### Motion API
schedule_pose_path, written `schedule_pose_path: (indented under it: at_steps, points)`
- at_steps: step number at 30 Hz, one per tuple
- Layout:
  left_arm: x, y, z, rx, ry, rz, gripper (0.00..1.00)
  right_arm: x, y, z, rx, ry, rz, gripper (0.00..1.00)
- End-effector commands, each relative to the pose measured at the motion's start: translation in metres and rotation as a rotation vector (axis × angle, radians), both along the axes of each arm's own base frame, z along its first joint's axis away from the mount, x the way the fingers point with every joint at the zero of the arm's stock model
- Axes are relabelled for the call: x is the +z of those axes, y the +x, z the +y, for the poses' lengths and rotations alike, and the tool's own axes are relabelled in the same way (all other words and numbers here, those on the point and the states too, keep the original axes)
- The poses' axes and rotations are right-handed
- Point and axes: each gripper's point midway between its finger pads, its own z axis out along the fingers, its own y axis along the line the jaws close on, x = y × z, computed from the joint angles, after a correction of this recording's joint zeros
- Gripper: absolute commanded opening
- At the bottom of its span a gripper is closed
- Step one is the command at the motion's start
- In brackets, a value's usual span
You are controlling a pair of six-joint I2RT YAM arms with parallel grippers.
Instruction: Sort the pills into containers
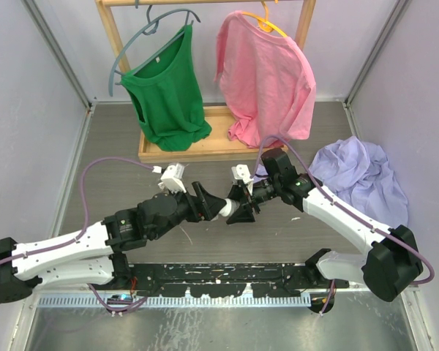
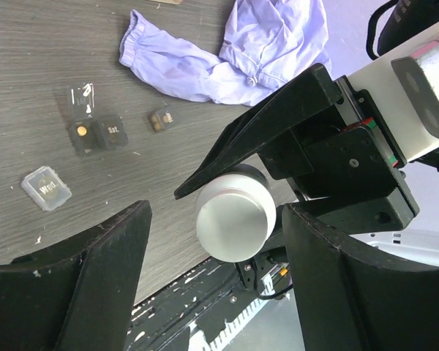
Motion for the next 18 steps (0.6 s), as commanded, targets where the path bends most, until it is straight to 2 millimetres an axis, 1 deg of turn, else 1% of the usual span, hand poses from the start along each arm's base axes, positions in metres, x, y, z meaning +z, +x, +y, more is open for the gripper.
schedule_pose_path:
  at_steps: [1,13,18]
  points:
    - [0.026,0.002,-0.007,0.007,-0.076,-0.018,0.72,0.025,0.005,0.005,0.019,0.064,-0.076,0.01]
    - [0.022,-0.004,-0.017,-0.039,-0.073,0.014,0.58,0.024,0.005,0.006,0.02,0.063,-0.075,0.01]
    - [0.023,-0.008,-0.022,-0.068,-0.081,0.019,0.43,0.025,0.005,0.006,0.021,0.064,-0.076,0.01]
